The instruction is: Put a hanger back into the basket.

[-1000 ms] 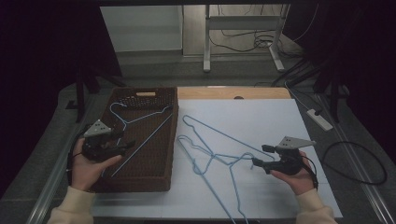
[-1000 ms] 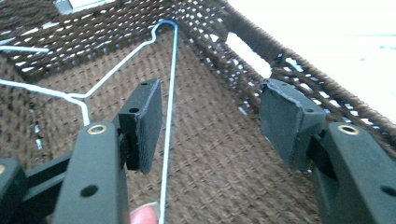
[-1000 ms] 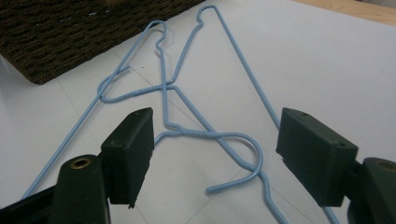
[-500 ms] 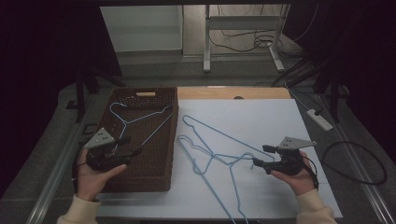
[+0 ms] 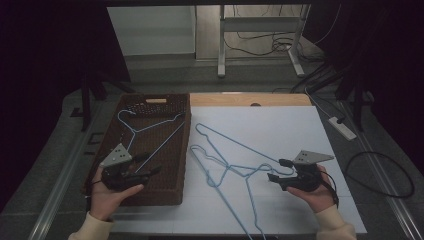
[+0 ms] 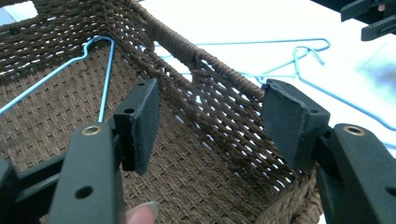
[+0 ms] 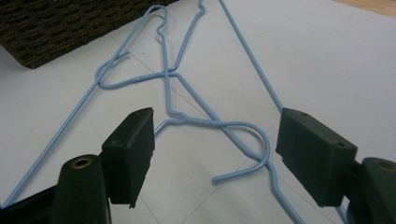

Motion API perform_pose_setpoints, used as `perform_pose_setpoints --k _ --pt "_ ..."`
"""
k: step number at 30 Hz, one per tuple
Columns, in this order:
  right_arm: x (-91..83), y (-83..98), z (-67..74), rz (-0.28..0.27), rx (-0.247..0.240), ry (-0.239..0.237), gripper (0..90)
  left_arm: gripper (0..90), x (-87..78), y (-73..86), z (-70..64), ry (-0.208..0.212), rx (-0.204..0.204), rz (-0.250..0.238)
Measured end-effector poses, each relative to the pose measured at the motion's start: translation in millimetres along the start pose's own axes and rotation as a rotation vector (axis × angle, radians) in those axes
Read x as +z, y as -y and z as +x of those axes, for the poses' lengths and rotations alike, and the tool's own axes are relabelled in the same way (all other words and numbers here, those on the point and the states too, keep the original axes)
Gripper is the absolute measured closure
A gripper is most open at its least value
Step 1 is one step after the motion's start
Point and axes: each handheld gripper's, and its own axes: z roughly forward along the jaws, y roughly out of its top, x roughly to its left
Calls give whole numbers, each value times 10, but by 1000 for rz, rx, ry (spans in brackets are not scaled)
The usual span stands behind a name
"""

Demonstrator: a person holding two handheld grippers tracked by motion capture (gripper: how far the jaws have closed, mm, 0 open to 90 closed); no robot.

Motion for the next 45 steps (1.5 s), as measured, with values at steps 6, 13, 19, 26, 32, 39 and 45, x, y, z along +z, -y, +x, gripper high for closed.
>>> perform_pose_setpoints --k 6,13,19,26,32,39,45 --pt "15 10 4 17 16 29 290 388 19 -3 -45 10 10 4" --pt "14 8 44 25 1 34 291 389 14 -17 -81 12 15 0" --pt "16 -1 87 42 2 51 300 389 20 -26 -119 15 23 0" --pt "51 -36 210 90 -18 83 314 389 40 -13 -127 24 26 7" --pt "87 -68 390 131 -42 60 371 389 42 -17 -138 30 31 4" --pt "184 -147 669 192 -53 -41 573 389 57 -17 -153 36 36 10" --pt "429 -237 1005 287 -88 -193 858 389 81 -5 -157 39 36 17"
